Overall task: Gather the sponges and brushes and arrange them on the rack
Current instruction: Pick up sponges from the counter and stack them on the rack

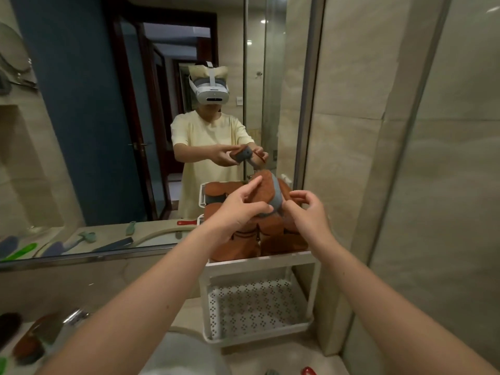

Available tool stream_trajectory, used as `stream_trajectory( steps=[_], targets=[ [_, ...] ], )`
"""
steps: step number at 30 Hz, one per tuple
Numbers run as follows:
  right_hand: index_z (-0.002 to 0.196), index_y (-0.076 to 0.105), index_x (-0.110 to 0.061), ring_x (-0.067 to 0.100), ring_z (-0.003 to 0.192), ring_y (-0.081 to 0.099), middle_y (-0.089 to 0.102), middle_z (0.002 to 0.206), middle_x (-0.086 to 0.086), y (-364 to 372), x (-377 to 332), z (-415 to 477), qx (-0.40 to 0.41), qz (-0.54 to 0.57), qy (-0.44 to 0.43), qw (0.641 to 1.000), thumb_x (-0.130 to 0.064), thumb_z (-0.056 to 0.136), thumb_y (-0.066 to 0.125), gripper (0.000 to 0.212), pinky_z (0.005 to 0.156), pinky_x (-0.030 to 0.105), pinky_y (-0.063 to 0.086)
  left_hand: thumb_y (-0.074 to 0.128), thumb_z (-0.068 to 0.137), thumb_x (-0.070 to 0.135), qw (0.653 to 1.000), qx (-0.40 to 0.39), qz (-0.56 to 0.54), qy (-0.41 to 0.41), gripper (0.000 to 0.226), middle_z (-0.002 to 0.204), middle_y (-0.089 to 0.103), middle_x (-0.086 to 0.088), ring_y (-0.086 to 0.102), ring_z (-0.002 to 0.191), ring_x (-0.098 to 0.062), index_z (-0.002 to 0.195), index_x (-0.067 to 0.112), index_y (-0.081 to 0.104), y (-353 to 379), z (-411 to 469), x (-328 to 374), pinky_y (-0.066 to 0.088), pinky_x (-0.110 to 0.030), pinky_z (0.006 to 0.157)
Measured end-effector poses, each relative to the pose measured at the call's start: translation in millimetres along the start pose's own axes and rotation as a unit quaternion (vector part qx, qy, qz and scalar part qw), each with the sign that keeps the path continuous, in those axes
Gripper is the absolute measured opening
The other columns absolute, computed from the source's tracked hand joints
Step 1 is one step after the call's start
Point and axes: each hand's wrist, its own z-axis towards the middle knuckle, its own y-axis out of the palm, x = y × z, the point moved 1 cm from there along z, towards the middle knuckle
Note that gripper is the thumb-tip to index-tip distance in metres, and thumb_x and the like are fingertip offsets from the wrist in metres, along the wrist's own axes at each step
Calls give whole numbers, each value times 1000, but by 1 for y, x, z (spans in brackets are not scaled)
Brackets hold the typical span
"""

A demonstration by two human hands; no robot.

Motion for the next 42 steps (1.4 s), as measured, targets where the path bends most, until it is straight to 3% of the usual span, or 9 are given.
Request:
stream_trajectory(
  steps=[4, 9, 13, 15, 18, 22, 30, 37, 42],
  targets=[
    [103, 61, -30, 15, 102, 56, 54, 118, 1, -16, 15, 24, 17, -78, -11, 997, -34, 76, 71, 29, 90, 39, 52, 73, 75, 27, 990, 78, 93, 69, 60, 133, 56, 7, 57, 112, -6, 129, 42, 53, 22, 19, -6, 48, -16, 84],
    [103, 60, -28, 14, 99, 54, 45, 115, -2, -18, 35, 43, 21, -141, -19, 990, -35, 82, 69, 25, 81, 24, 42, 69, 71, 44, 948, 170, 253, 90, 38, 113, 50, 13, 57, 89, -4, 103, 46, 49, 37, 28, -20, 43, -17, 64],
    [105, 58, -24, 14, 94, 52, 43, 118, -1, -12, 48, 51, 34, -176, -8, 984, -31, 83, 65, 24, 80, 25, 40, 62, 68, 50, 911, 210, 351, 59, 34, 102, 47, 9, 55, 75, -12, 95, 38, 45, 39, 38, -31, 39, -25, 54],
    [105, 56, -27, 14, 94, 52, 41, 117, -4, -9, 53, 53, 36, -193, -9, 980, -32, 84, 64, 23, 78, 26, 39, 60, 66, 52, 894, 216, 390, 44, 36, 99, 48, 6, 55, 77, -17, 93, 34, 45, 38, 42, -37, 44, -31, 57],
    [105, 54, -27, 8, 87, 46, 38, 115, -7, -4, 60, 56, 26, -215, -22, 976, -32, 86, 63, 21, 74, 23, 35, 56, 64, 56, 857, 228, 460, 52, 42, 96, 55, 3, 53, 93, -22, 95, 29, 51, 37, 50, -45, 48, -37, 78],
    [104, 52, -28, 6, 89, 41, 35, 112, -9, -1, 67, 60, 20, -257, -38, 966, -32, 88, 62, 19, 76, 23, 35, 52, 64, 62, 826, 232, 511, 52, 50, 100, 59, 3, 50, 105, -24, 100, 29, 55, 41, 60, -54, 36, -40, 98],
    [96, 46, -27, 17, 104, 48, 32, 105, -8, 4, 77, 62, -19, -324, -58, 944, -29, 87, 61, 18, 80, 25, 36, 50, 65, 69, 788, 217, 573, 55, 56, 106, 58, 2, 47, 112, -24, 100, 26, 55, 41, 64, -70, 21, -44, 111],
    [112, 56, -23, 19, 121, 40, 49, 123, -2, 3, 70, 54, -30, -374, -79, 924, -29, 81, 58, 32, 95, 30, 36, 55, 69, 71, 790, 204, 576, 41, 64, 122, 52, 0, 39, 124, -24, 113, 24, 54, 39, 60, -70, 16, -46, 115],
    [115, 59, -23, 19, 133, 33, 51, 128, -4, 4, 51, 34, -8, -320, -140, 937, -23, 81, 58, 35, 109, 38, 34, 57, 76, 59, 847, 240, 468, 78, 49, 125, 49, 9, 35, 131, -15, 116, 31, 55, 27, 37, -60, 12, -46, 117]
  ],
)
